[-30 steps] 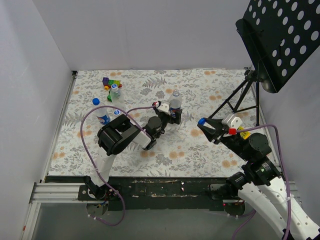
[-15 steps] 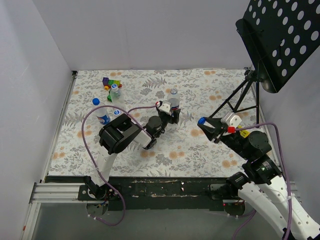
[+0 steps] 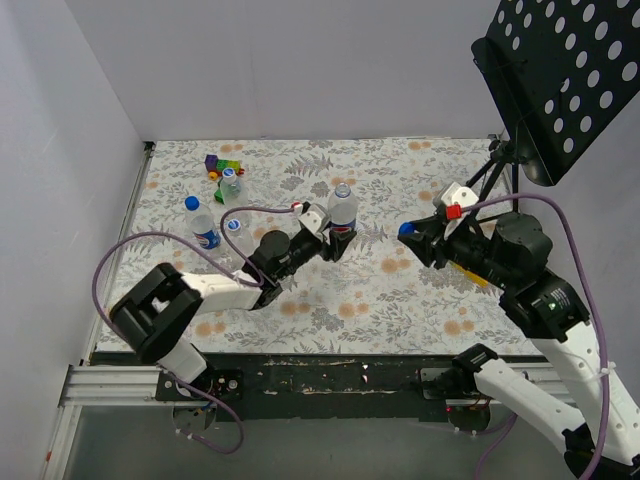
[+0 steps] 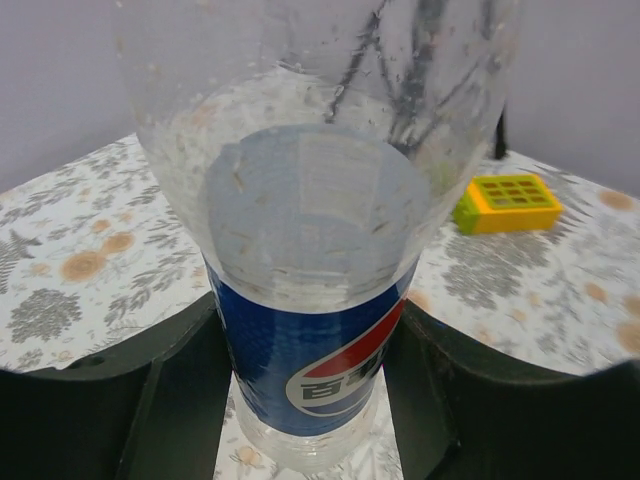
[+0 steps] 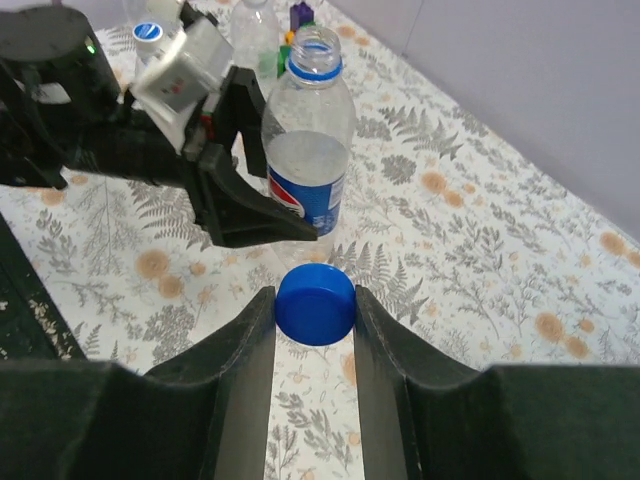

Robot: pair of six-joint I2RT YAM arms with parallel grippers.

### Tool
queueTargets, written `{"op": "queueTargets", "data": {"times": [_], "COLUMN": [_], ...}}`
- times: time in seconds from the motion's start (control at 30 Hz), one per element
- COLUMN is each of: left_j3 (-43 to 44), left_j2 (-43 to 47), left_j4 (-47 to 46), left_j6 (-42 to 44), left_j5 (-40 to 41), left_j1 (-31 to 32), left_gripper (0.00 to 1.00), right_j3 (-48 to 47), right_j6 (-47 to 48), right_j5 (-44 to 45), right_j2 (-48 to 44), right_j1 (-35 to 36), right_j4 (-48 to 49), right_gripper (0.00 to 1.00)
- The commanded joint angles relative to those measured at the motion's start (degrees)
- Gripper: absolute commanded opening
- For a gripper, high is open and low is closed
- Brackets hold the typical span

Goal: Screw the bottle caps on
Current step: Pick up the plastic bottle at the center of the board.

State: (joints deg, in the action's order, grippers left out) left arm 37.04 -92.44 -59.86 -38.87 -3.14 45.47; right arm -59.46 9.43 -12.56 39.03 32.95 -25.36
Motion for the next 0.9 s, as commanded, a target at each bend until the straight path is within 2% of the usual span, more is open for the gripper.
{"op": "queueTargets", "data": {"times": [0.0, 0.1, 0.23, 0.43, 0.6, 0.87], "left_j3": [-1.97, -1.62, -0.65, 2.60, 1.82, 0.67], "left_j2": [10.78, 15.52, 21.85, 27.23, 27.75, 30.21], "left_j4": [22.20, 34.76, 47.88, 62.72, 64.69, 63.72], "left_j6": [1.16, 3.62, 8.80, 18.64, 22.26, 22.70], "left_j5": [-13.63, -15.93, -17.34, -17.87, -19.01, -18.66], "left_j1": [-0.21, -0.03, 0.23, 0.23, 0.32, 1.02], "left_gripper": [0.54, 0.54, 0.54, 0.54, 0.54, 0.54], "right_j3": [-7.76, -14.60, -24.45, -28.69, -30.71, -33.09], "right_j6": [-0.29, -0.82, 0.85, 3.04, 4.36, 7.35], "right_j5": [-2.11, -6.84, -8.80, -15.11, -21.54, -21.54], "right_j2": [4.82, 9.47, 17.91, 23.63, 27.50, 32.86], "right_j1": [-0.17, -0.17, -0.17, -0.08, 0.01, 4.31], "right_j4": [-13.65, -18.03, -27.27, -29.74, -30.97, -33.87], "right_gripper": [0.07, 0.07, 0.07, 0.08, 0.08, 0.08]}}
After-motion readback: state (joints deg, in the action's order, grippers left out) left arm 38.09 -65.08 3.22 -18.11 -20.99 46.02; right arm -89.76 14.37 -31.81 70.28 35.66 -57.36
